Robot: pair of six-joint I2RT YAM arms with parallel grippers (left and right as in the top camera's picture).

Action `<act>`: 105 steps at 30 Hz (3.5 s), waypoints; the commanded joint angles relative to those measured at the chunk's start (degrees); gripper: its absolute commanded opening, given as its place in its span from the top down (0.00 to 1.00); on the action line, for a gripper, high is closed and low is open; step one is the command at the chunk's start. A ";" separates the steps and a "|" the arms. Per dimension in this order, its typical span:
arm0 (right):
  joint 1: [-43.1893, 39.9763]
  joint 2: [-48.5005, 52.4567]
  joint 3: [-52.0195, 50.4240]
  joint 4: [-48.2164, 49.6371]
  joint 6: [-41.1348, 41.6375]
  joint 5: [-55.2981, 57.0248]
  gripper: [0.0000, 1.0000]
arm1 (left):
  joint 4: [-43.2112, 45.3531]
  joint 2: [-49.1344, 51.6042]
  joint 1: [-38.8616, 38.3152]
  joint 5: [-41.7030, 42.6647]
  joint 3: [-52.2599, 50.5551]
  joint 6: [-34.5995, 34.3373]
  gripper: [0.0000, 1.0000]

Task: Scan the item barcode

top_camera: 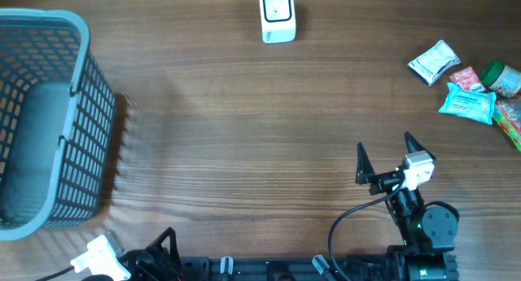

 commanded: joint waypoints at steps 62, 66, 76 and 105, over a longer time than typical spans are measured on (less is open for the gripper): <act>0.33 -0.72 -0.07 0.15 0.31 1.40 0.00 | 86.07 -0.90 -2.21 -4.22 -49.46 28.46 0.00; 0.33 -0.72 -0.07 0.13 0.31 1.40 0.00 | 86.09 -0.90 -2.21 -4.15 -49.46 28.44 0.00; 0.33 -0.72 -0.07 0.15 0.31 1.40 0.00 | 86.25 -0.83 -2.21 -4.00 -49.46 28.22 0.00; 0.33 -0.72 -0.07 0.13 0.33 1.40 0.00 | 86.25 -0.83 -2.21 -4.00 -49.46 28.22 0.00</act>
